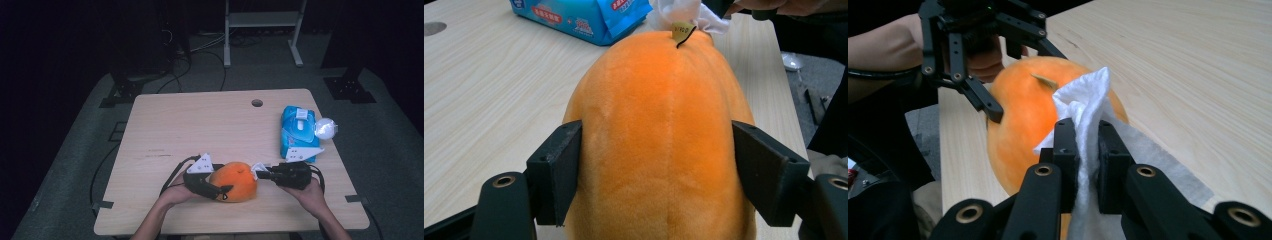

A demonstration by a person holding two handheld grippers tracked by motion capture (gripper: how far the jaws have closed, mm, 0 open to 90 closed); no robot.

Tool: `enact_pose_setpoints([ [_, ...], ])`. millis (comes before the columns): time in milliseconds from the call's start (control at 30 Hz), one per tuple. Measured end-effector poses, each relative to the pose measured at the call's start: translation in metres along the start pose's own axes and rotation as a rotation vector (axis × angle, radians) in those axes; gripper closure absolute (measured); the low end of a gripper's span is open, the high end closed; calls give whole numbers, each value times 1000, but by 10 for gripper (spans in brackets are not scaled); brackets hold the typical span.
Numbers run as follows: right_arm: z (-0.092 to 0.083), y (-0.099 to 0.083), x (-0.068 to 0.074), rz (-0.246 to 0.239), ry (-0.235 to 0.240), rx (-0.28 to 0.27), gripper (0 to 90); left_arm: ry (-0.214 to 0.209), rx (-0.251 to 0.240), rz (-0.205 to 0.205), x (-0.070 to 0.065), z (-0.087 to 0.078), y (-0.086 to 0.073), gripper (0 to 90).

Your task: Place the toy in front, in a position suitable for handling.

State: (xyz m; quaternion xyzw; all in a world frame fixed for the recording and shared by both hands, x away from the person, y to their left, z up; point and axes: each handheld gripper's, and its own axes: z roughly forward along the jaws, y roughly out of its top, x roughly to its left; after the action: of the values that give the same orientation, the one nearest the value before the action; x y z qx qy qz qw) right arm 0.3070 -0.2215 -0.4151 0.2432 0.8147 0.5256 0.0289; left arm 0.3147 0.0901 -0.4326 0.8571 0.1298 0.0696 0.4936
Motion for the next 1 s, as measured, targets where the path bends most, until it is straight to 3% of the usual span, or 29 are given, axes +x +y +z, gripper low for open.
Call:
enact_pose_setpoints([
  [233,15,14,12,-36,32,-18,812,13,23,74,-11,5,9,256],
  [467,24,23,25,-75,60,-25,812,16,29,103,-16,7,11,255],
  [600,20,22,23,-87,38,-12,813,8,18,83,-12,5,9,257],
  [733,13,11,11,-42,22,-9,813,-5,1,37,-4,2,3,258],
  [900,2,4,5,-18,-5,3,813,2,0,36,-6,4,6,257],
  [1000,4,9,10,-38,-8,1,812,18,9,49,-11,6,10,255],
])
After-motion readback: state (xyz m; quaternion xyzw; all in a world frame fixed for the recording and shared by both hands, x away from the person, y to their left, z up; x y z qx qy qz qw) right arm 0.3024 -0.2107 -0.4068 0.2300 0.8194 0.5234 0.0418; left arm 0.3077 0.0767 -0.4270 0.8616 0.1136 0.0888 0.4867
